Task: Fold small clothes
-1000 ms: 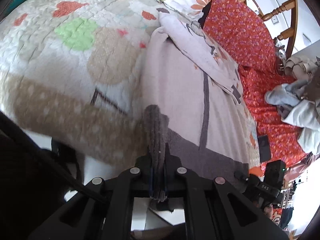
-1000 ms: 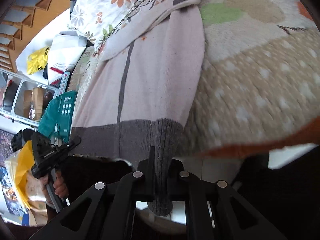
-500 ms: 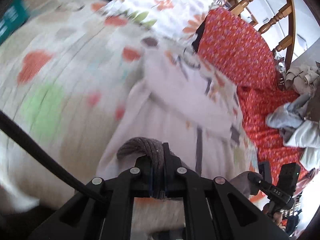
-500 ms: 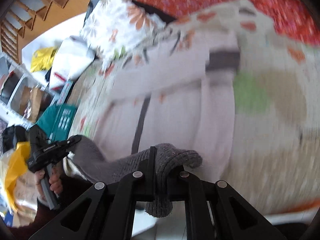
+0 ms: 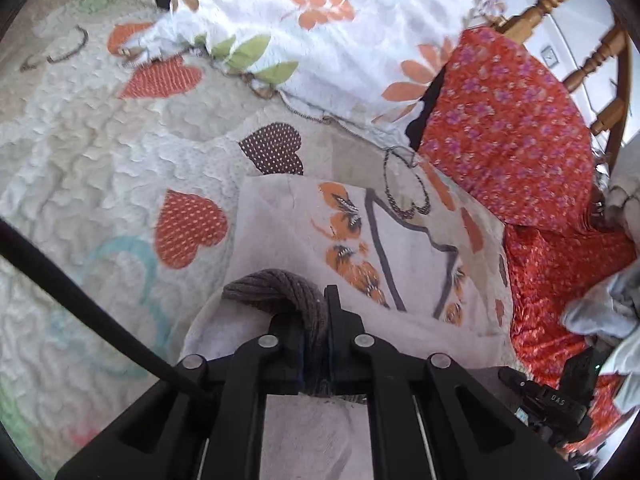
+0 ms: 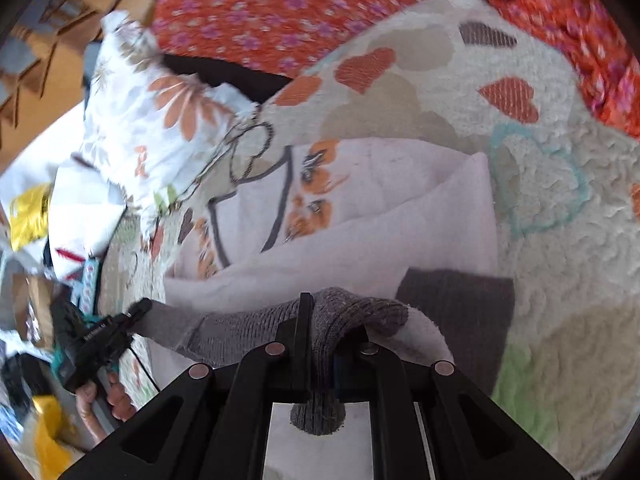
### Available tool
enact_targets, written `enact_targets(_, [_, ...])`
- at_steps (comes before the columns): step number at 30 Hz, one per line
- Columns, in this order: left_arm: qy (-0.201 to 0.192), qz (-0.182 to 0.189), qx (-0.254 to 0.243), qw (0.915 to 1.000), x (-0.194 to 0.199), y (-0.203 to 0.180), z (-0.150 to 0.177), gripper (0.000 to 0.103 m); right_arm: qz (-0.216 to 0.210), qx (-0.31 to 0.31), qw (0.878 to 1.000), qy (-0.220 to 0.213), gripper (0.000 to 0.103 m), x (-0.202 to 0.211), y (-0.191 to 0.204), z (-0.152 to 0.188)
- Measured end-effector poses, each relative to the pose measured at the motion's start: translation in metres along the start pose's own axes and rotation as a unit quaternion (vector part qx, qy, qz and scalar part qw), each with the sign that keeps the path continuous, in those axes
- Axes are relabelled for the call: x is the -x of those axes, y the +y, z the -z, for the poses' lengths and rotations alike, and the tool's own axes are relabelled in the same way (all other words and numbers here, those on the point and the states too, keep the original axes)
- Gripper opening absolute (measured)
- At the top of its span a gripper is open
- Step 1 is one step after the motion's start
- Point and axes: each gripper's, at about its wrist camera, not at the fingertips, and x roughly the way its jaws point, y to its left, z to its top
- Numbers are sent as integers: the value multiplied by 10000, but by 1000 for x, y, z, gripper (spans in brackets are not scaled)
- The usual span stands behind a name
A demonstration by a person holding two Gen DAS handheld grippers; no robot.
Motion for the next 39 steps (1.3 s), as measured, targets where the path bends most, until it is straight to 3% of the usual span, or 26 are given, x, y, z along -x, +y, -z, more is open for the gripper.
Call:
enact_targets(3, [16, 33, 151, 9999, -11, 2, -7, 9, -171, -424, 9989, -89, 11, -16, -24, -18])
enact_targets(6, [-119, 92, 264, 9995, -7, 0, -10, 39, -371, -673, 9970, -113, 12, -22, -35, -27])
enact_targets(7, [-257, 71, 215, 9994, -2, -2, -10, 55, -372, -577, 9975, -137, 14, -21, -33, -28])
enact_targets(8, [-401, 18, 167, 9991, 4, -3, -11, 62, -341, -460, 9982, -164, 21, -20, -30, -28])
enact_targets(9, [-489, -19, 146, 9987, 9, -3, -12, 63, -259, -303, 9990, -218, 27, -18, -25, -27])
enact_targets(11, [-557, -17, 191, 9983, 16, -2, -13, 66, -4, 2, 9991, -413, 55, -12, -16, -26])
enact_targets(16, [-510, -5, 366, 9980, 27, 6, -5, 66, 318, 180, 9964, -765, 60, 5, -9, -26])
enact_targets(23, [-434, -569, -76, 9974, 42, 18, 17, 67, 916, 665, 9900, -838, 60, 16, 0, -15])
enact_targets(30, [135, -977, -621, 9932, 38, 36, 45, 67, 984, 631, 9905, -728, 60, 19, 2, -5])
enact_targets(31, [333, -1131, -838, 9895, 32, 34, 50, 63, 947, 584, 9914, -689, 60, 20, 2, -3])
enact_targets(32, [444, -1383, -1042, 9839, 27, 33, 53, 42, 918, 570, 9919, -673, 60, 21, 2, -2])
enact_targets(33, [501, -1725, -1268, 9755, 22, 32, 57, 33, 907, 563, 9921, -664, 60, 23, 3, 0])
enact_targets(37, [191, -2339, -1251, 9640, 33, 41, 53, 28, 1111, 716, 9881, -787, 60, 42, 8, 10])
enact_targets(39, [180, -2220, -1168, 9679, 39, 45, 50, 28, 1211, 866, 9863, -712, 60, 52, 7, 20])
